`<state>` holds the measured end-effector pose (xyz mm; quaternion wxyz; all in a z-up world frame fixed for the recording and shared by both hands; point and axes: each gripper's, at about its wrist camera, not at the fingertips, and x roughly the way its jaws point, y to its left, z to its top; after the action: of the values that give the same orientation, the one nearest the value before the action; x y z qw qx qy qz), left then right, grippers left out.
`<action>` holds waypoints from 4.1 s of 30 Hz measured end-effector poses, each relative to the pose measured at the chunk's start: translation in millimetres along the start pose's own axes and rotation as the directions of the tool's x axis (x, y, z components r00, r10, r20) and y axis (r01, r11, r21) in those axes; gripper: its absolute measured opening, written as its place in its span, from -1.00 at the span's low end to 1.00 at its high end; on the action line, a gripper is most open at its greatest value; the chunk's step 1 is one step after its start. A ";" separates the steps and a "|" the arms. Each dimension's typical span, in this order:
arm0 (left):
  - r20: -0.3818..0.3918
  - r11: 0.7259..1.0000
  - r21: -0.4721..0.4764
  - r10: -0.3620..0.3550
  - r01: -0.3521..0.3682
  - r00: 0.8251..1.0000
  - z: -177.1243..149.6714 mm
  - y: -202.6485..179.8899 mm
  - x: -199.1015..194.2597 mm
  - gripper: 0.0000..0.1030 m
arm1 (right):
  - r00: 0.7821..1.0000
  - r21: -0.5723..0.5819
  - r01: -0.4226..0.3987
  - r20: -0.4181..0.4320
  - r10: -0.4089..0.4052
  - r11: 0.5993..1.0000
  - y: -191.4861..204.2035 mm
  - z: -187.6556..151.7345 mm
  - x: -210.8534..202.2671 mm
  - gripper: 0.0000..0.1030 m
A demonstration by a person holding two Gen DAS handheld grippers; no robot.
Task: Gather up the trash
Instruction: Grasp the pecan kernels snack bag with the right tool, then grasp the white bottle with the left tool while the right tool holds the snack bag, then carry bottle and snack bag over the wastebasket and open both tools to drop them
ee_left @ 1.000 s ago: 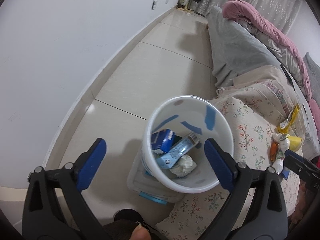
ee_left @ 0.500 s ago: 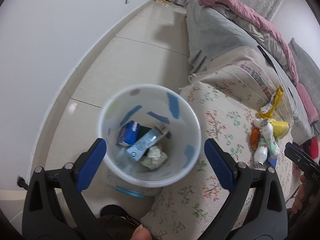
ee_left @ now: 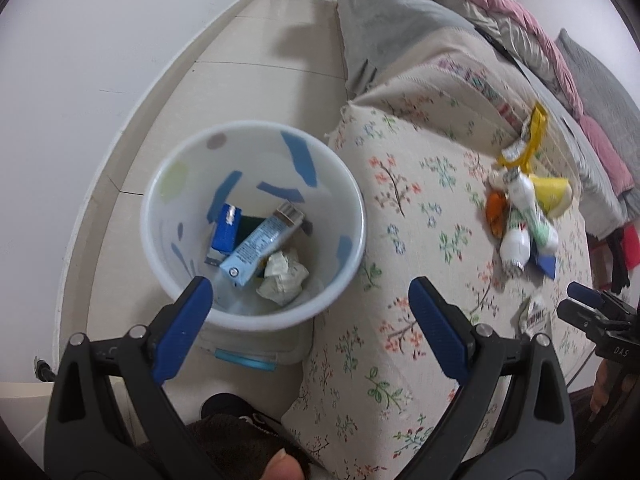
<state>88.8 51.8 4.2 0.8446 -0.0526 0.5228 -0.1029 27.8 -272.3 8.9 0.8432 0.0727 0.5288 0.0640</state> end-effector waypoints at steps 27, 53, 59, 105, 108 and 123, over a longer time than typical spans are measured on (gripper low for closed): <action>-0.055 0.994 0.106 -0.011 0.017 0.998 -19.4 -45.1 16.9 0.90 | 0.993 -0.074 0.113 -0.034 -0.115 0.991 10.6 -50.0 29.4 0.11; 0.021 0.985 0.078 -0.155 0.153 0.988 27.5 -163.7 41.4 0.86 | 0.981 0.216 0.155 0.083 -0.176 0.964 -127.9 -39.0 -31.2 0.10; 0.024 0.983 0.042 -0.179 0.178 0.984 36.2 -179.6 58.3 0.60 | 0.983 0.249 0.140 0.085 -0.165 0.958 -145.3 -37.2 -31.7 0.10; 0.189 0.946 0.015 -0.320 0.324 0.928 44.9 -126.3 1.9 -0.57 | 0.981 0.149 0.093 0.153 -0.115 0.985 -85.9 -6.4 -46.5 0.10; 0.216 0.951 0.002 -0.302 0.309 0.929 46.2 -112.5 -4.8 -0.57 | 0.982 0.125 0.084 0.157 -0.103 0.989 -72.5 -1.1 -44.4 0.10; 0.280 0.969 -0.102 -0.187 0.223 0.942 41.5 -33.6 -18.7 -0.57 | 0.986 0.005 0.039 0.160 -0.039 0.999 -1.1 23.7 -24.9 0.10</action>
<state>113.8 22.7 45.7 0.8868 -0.1762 0.4010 -0.1476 38.4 -279.3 40.9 0.8840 0.0678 0.4608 0.0411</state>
